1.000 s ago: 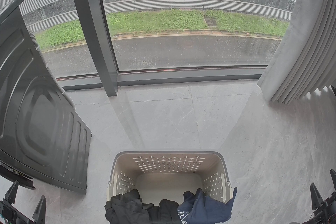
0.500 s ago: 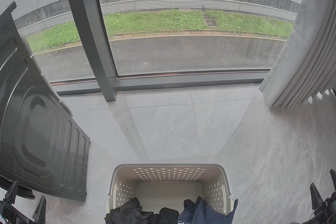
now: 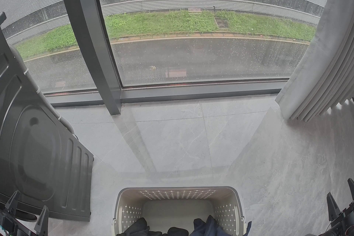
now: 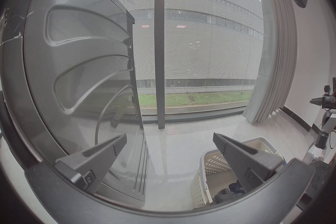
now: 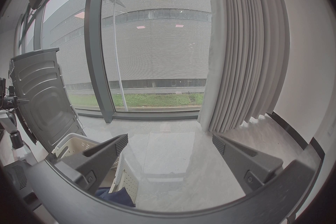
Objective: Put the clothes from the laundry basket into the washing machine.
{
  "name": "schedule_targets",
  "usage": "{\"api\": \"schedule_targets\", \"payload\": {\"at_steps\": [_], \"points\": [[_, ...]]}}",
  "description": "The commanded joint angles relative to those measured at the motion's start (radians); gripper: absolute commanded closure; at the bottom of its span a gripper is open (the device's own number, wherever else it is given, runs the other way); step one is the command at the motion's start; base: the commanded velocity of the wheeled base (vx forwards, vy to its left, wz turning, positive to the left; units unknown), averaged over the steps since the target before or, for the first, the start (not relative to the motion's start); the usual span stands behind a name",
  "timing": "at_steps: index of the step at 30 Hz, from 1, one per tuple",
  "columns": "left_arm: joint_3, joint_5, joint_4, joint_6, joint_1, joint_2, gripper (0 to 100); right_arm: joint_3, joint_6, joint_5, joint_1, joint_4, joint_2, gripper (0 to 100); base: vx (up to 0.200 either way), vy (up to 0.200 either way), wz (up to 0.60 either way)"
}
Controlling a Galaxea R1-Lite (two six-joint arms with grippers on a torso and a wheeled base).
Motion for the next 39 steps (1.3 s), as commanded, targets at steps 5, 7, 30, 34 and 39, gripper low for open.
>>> {"api": "schedule_targets", "payload": {"at_steps": [5, 7, 30, 34, 39], "points": [[0.018, 0.0, 0.0, 0.002, 0.0, -0.018, 0, 0.018, 0.0, 0.0, 0.0, 0.0, -0.015, 0, 0.0, 0.0, 0.0], [0.018, 0.0, 0.0, 0.0, 0.0, -0.018, 0, 0.018, 0.0, 0.0, 0.0, 0.0, -0.015, 0, 0.0, 0.0, 0.0], [0.018, 0.0, 0.0, 0.0, 0.0, -0.018, 0, 0.018, 0.0, 0.0, 0.0, 0.0, -0.015, 0, -0.017, 0.0, 0.0], [0.018, 0.0, 0.0, 0.0, 0.0, -0.018, 0, 0.018, 0.0, 0.0, 0.0, 0.0, -0.015, 0, -0.2, 0.0, 0.0], [0.018, 0.001, 0.0, -0.001, 0.0, -0.018, 0, 0.018, 0.0, 0.0, 0.0, 0.0, -0.015, 0, -0.2, 0.0, 0.0]]}}
